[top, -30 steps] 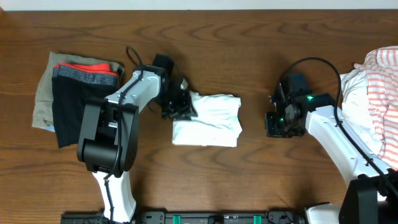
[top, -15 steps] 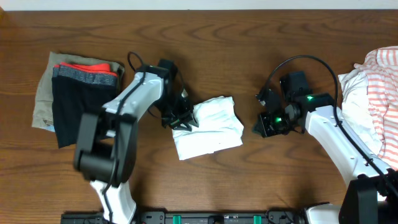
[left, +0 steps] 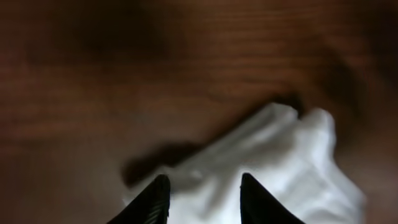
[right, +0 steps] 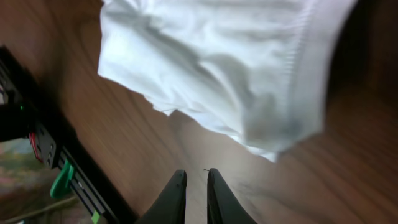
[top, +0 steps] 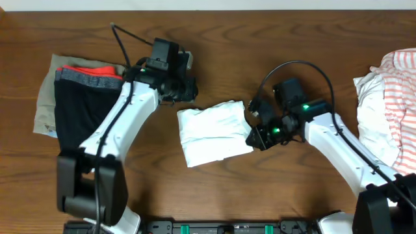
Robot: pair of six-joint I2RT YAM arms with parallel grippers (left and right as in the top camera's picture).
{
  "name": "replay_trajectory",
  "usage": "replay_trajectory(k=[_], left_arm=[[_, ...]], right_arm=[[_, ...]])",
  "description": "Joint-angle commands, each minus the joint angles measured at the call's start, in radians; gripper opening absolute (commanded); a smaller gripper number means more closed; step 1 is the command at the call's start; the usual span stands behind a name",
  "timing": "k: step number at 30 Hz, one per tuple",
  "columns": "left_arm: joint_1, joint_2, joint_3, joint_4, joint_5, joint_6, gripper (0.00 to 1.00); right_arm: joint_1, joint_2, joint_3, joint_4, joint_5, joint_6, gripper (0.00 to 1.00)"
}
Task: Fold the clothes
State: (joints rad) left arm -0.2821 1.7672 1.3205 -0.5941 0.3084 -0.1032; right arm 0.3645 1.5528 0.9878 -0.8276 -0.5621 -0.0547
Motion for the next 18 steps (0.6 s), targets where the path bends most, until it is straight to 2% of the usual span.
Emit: replay_trajectory(k=[1, 6, 10, 13, 18], left_arm=[[0.007, 0.085, 0.002, 0.029, -0.051, 0.073, 0.38], [0.007, 0.185, 0.002, 0.038, -0.040, 0.073, 0.38], [0.007, 0.224, 0.002, -0.009, 0.033, 0.073, 0.38], [0.006, 0.233, 0.002, -0.145, 0.104, 0.053, 0.38], [0.005, 0.233, 0.002, -0.340, 0.111, 0.038, 0.38]], right_arm=[[0.039, 0.057, 0.012, 0.005, 0.006, 0.041, 0.12], [0.062, 0.161, 0.012, 0.017, 0.079, 0.062, 0.12], [0.058, 0.228, 0.012, 0.049, 0.125, 0.074, 0.13], [0.053, 0.287, 0.012, 0.140, 0.200, 0.114, 0.16], [0.028, 0.299, 0.014, 0.201, 0.225, 0.114, 0.19]])
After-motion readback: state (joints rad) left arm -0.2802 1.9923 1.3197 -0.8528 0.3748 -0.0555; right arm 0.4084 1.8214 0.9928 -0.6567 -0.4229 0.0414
